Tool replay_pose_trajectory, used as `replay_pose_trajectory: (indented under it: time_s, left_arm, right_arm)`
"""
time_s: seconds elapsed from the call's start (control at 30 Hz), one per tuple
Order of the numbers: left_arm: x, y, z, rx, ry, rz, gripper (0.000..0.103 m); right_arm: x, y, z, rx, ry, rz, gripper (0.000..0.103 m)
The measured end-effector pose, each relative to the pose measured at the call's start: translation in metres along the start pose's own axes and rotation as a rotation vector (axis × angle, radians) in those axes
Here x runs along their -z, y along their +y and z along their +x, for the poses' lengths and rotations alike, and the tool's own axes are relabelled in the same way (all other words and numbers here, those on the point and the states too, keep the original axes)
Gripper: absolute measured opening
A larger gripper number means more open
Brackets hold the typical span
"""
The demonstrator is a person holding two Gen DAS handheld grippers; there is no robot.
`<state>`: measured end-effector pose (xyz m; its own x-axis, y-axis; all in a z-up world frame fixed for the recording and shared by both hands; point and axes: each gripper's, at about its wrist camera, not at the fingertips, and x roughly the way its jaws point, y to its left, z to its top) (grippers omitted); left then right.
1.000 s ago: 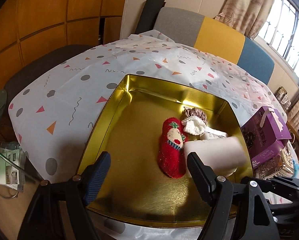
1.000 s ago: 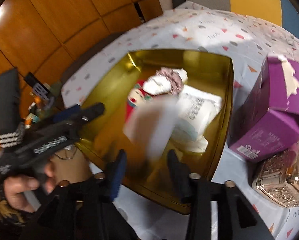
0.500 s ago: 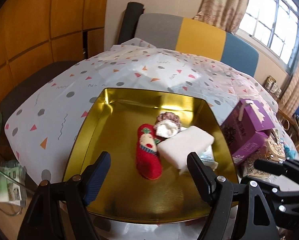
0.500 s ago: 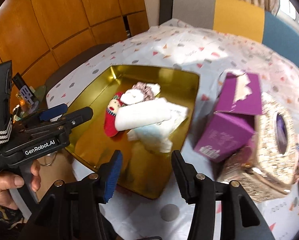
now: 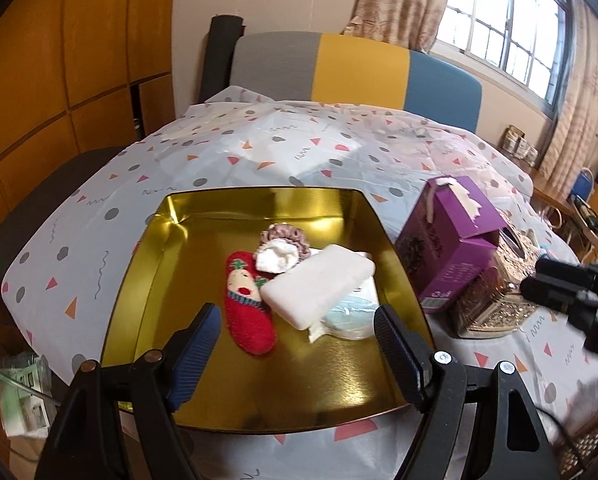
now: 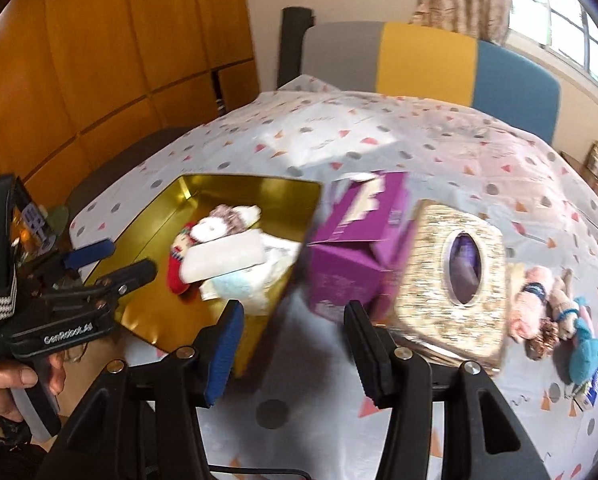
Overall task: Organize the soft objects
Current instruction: 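Move both tools from the gold tin over to the soft-item pile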
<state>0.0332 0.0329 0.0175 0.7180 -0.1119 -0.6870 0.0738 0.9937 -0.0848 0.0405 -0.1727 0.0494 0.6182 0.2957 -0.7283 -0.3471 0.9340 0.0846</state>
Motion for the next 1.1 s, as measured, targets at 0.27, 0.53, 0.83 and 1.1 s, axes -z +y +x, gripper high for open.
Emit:
replay_pose_trajectory:
  time_s: [0.27, 0.53, 0.83, 1.1]
  left_arm:
    - [0.001, -0.021, -0.002, 0.022, 0.005, 0.059, 0.079]
    - [0.0, -0.045, -0.006, 0.059, 0.006, 0.123, 0.079]
    - [-0.004, -0.084, -0.018, 0.13, -0.018, 0.237, 0.079]
    - [-0.017, -0.138, -0.032, 0.227, -0.053, 0.366, 0.079]
  right_arm:
    - [0.005, -0.06, -0.029, 0.09, -0.052, 0.115, 0.053]
    - [0.017, -0.132, -0.058, 0.243, -0.086, 0.246, 0.053]
    - [0.052, -0.238, -0.069, 0.466, -0.085, 0.469, 0.053]
    - [0.102, -0.312, -0.06, 0.508, -0.039, 0.733, 0.053]
